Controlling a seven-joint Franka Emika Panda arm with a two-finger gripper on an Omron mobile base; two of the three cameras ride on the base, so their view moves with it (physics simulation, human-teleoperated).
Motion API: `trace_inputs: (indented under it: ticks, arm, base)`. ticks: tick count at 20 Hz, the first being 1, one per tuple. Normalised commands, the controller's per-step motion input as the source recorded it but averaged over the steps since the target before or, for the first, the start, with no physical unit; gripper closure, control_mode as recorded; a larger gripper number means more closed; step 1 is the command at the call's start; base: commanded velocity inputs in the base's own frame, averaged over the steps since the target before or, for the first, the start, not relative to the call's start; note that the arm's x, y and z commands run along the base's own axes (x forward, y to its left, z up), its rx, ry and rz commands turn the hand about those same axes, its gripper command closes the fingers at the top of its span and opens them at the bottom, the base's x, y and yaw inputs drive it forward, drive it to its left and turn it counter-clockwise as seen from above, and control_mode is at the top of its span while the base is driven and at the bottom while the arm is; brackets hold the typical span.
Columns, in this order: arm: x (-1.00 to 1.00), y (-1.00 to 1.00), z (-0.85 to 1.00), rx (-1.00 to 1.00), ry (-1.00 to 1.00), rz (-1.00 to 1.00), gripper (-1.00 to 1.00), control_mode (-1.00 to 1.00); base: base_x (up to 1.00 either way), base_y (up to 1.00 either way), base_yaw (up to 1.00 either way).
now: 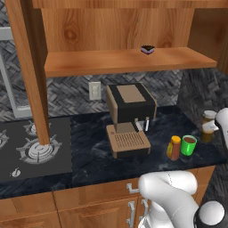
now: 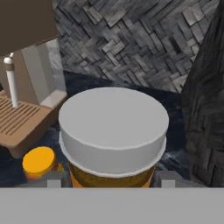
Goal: Pick the cinnamon and honey bottle from the cabinet and place them next to the mug.
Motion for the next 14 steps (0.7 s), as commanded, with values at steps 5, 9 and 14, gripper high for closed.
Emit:
trace_inputs:
  ticks: [5,9,14]
  arm:
    - [0.0,-0.34,-0.1,0.0,-0.22,0.03,1.0,-1.0]
    - [0.0,0.0,-0.23,0.0,-0.05,0.02,1.0,-1.0]
    - [0.0,0.0,-0.33,0.0,0.0,0.01,1.0,-1.0]
  base:
    - [0.0,0.0,0.0]
    - [0.0,0.0,0.0]
    - [0.0,0.0,0.0]
